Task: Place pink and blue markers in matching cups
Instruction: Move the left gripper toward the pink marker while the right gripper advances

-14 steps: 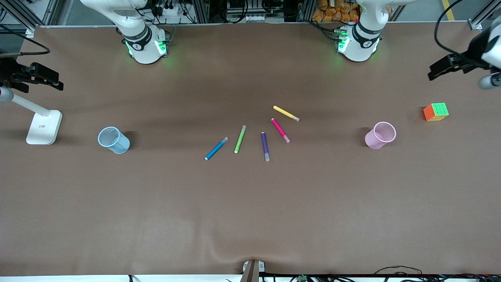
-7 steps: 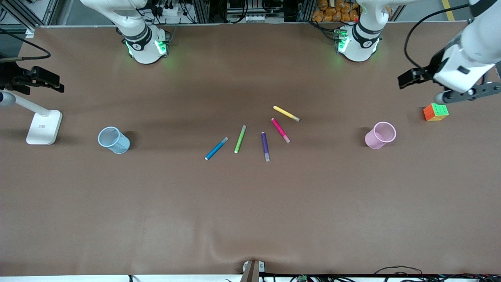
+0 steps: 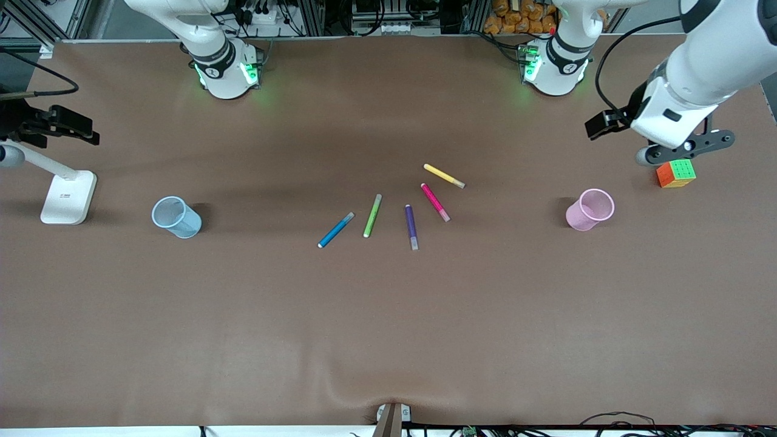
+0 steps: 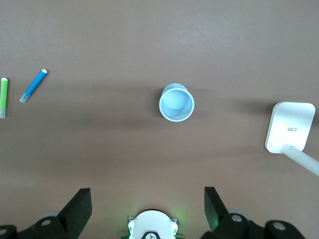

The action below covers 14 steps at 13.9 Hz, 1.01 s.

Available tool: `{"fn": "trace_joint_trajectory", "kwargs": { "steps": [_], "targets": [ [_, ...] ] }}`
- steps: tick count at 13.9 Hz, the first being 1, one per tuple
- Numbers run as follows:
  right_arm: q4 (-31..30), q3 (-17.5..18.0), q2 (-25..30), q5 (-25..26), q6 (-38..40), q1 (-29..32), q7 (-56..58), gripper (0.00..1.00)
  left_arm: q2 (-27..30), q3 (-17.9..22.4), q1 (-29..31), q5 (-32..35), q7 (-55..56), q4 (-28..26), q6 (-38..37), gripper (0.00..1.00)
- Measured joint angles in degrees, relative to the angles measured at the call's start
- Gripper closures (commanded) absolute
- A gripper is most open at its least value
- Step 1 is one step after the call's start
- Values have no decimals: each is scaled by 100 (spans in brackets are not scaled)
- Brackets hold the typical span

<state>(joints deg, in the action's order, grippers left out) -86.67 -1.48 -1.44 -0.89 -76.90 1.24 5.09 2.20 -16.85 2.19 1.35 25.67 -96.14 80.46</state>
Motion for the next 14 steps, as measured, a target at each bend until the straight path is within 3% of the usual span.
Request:
{"fn": "trace_joint_trajectory", "kwargs": {
  "steps": [14],
  "targets": [
    [12,-8,-835,6,191,-5,0,0,-75,-602,-5,-6,771,-528,670,0]
  ]
}}
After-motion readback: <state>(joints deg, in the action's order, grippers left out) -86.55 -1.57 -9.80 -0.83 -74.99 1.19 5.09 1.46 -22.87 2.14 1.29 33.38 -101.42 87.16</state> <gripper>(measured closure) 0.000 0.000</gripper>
